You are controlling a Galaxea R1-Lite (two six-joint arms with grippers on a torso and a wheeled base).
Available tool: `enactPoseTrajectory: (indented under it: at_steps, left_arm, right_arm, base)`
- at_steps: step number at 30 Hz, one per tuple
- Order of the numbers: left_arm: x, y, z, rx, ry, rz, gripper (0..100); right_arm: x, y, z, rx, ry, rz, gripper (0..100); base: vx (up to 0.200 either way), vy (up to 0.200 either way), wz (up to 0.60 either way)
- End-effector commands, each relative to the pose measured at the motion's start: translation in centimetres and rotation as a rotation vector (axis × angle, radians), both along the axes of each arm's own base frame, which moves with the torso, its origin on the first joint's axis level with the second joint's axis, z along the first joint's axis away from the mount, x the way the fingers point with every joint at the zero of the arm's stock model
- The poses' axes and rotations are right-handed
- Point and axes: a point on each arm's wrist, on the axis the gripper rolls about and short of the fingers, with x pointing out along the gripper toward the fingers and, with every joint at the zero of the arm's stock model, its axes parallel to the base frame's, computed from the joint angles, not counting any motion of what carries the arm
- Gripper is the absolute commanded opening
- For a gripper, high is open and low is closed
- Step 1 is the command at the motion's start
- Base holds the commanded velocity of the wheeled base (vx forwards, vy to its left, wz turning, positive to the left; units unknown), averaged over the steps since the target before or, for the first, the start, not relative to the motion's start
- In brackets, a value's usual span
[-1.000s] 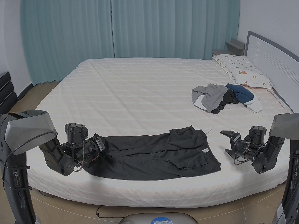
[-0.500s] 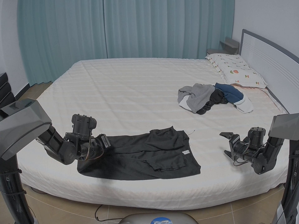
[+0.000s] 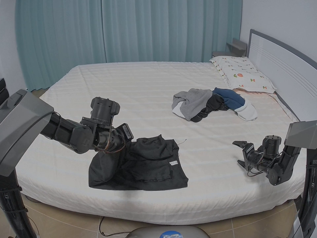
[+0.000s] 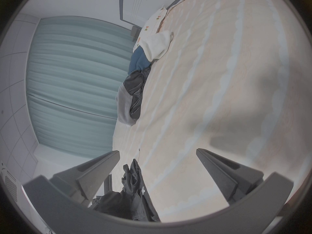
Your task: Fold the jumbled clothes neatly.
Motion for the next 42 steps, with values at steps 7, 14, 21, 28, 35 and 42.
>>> enactPoseTrajectory:
  at_steps: [7, 14, 21, 28, 35, 42]
  left_arm:
    - [1.9, -4.9, -1.5, 0.002, 0.048, -0.061, 0]
    - [2.7, -7.1, -4.3, 0.010, 0.084, -0.037, 0]
    - [3.1, -7.1, -4.9, 0.014, 0.085, 0.024, 100]
    - [2.3, -6.7, -3.6, -0.035, 0.087, 0.062, 100]
    - [-0.4, -3.5, -1.7, -0.035, 0.111, 0.080, 100]
    - [-0.4, 1.8, -1.6, -0.130, 0.156, 0.180, 100]
  right_arm:
    - [0.0, 0.2, -0.2, -0.002, 0.004, 0.005, 100]
    - [0.0, 0.2, -0.2, -0.003, 0.003, 0.006, 100]
    - [0.0, 0.2, -0.2, -0.003, 0.005, 0.006, 100]
    - [0.0, 0.3, -0.2, -0.004, 0.006, 0.008, 100]
    - [-0.1, 0.3, -0.3, -0.006, 0.007, 0.010, 100]
    - [-0.1, 0.5, -0.7, -0.032, 0.011, 0.024, 100]
  base:
    - [0.000, -0.171, 0.00]
    - [0.000, 0.000, 0.00]
    - [0.000, 0.000, 0.00]
    - [0.000, 0.000, 0.00]
    - [0.000, 0.000, 0.00]
    - [0.000, 0.000, 0.00]
